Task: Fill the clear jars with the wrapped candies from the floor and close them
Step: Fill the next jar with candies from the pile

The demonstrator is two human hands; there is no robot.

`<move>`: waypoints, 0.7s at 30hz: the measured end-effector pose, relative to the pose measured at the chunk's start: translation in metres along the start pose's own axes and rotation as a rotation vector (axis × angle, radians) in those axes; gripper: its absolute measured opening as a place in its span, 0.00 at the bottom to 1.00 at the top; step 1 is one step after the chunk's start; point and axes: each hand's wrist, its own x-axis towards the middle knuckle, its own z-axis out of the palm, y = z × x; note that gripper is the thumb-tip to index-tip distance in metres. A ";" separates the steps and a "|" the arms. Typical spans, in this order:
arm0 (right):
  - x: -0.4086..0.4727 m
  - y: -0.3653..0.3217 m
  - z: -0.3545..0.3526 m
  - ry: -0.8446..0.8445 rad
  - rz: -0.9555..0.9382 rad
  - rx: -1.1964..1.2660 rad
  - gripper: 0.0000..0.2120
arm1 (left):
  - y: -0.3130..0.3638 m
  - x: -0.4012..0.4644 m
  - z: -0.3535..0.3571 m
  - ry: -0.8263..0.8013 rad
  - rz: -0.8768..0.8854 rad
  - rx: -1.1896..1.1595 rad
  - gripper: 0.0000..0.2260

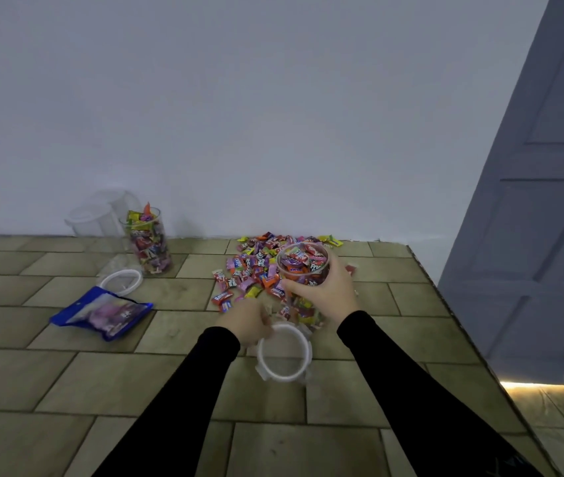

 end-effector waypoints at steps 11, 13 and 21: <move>0.058 -0.046 0.060 -0.071 -0.074 0.101 0.39 | -0.069 -0.004 -0.055 0.314 -0.221 -0.320 0.06; 0.069 -0.051 0.078 -0.082 -0.069 0.110 0.38 | -0.083 -0.002 -0.060 0.376 -0.248 -0.332 0.09; 0.124 -0.059 0.155 -0.194 -0.055 0.138 0.39 | -0.130 0.024 -0.087 0.512 -0.403 -0.248 0.11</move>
